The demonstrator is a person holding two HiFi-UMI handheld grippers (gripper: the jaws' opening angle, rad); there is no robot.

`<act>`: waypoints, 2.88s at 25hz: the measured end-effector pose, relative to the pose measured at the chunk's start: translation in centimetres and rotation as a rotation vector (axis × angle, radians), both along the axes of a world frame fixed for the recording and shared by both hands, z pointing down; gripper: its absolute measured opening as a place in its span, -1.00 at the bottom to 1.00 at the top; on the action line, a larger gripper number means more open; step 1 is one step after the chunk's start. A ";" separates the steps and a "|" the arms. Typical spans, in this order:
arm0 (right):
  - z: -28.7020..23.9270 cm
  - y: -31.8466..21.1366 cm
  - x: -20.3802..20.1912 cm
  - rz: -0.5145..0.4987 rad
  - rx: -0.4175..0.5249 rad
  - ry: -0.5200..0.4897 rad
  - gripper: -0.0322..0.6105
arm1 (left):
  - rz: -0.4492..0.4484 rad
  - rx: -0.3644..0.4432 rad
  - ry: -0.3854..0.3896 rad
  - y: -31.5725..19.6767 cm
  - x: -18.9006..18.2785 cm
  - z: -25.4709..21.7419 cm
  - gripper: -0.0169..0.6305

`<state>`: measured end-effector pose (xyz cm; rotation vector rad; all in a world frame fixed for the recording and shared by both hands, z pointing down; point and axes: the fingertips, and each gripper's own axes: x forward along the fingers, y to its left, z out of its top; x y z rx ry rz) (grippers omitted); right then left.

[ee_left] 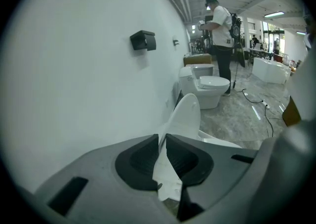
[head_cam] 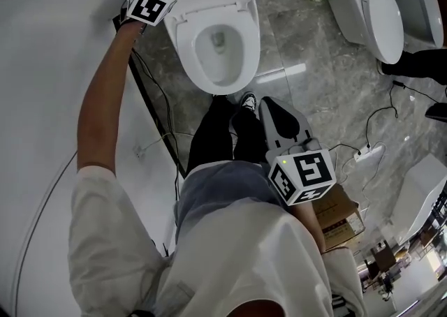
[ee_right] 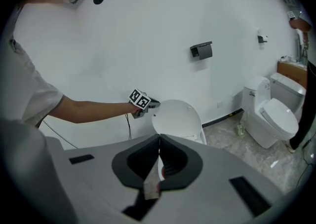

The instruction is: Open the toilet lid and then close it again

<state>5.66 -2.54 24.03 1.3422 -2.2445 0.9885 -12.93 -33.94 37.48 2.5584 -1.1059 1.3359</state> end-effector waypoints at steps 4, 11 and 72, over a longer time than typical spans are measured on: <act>-0.5 0.7 0.9 -0.020 0.014 -0.003 -0.87 | -0.049 -0.030 0.030 1.5 0.0 0.1 -0.82; -0.6 3.3 3.0 -0.032 0.027 -0.004 -0.87 | -0.076 -0.025 0.001 4.4 0.2 -0.1 -0.82; 1.6 9.9 5.7 -0.162 0.011 -0.010 -0.87 | 0.003 0.061 -0.147 20.4 3.4 4.0 -0.78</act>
